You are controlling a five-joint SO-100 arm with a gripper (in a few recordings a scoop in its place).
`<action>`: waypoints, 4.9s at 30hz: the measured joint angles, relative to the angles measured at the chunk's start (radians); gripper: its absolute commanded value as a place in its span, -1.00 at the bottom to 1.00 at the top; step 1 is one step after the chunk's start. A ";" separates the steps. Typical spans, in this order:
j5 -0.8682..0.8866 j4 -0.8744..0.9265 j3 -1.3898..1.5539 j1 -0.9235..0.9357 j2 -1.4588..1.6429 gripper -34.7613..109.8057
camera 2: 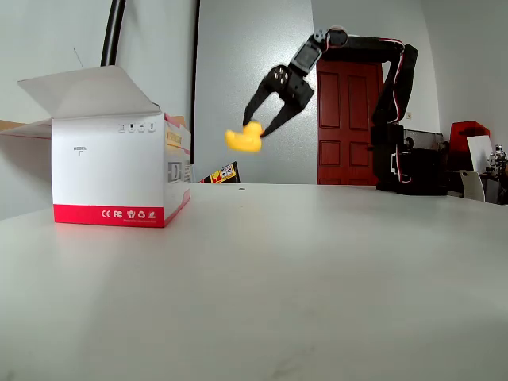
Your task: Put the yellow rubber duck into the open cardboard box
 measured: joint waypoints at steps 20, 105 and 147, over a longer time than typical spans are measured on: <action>0.044 0.155 -0.676 -0.322 -0.399 -0.40; 0.103 0.620 -1.141 -0.206 -0.259 -0.52; 0.083 0.213 0.512 0.112 1.250 -0.53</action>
